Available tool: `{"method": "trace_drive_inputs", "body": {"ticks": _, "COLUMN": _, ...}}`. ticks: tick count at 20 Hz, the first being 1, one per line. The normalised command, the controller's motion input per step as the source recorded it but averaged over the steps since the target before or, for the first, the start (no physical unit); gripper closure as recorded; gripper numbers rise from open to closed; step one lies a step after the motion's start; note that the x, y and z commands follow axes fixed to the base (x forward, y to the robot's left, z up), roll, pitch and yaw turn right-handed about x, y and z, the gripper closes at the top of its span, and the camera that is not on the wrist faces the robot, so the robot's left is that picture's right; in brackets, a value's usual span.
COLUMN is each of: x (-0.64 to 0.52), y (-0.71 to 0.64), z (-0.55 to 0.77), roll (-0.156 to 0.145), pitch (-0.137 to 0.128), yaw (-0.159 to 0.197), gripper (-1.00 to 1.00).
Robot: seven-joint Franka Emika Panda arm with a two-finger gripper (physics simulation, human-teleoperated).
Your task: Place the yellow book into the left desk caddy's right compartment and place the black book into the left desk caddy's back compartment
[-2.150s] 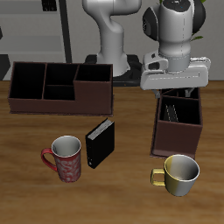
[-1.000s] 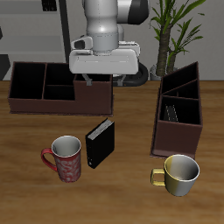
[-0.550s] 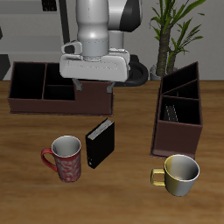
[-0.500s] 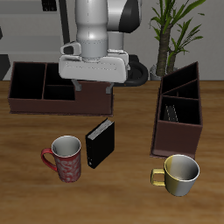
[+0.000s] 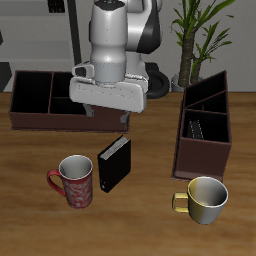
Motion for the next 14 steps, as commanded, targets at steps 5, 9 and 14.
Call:
{"method": "trace_drive_inputs", "body": {"ticks": 5, "x": 0.1, "y": 0.15, "z": -0.26, "roll": 0.013, "pitch": -0.01, "yaw": -0.063, "gripper": -1.0}}
{"method": "trace_drive_inputs", "body": {"ticks": 9, "x": 0.08, "y": -0.06, "z": -0.23, "roll": -0.006, "pitch": 0.005, "yaw": -0.056, "gripper": -1.0}}
{"method": "trace_drive_inputs", "body": {"ticks": 14, "x": 0.05, "y": -0.04, "z": -0.23, "roll": 0.001, "pitch": 0.013, "yaw": -0.024, "gripper": -1.0}}
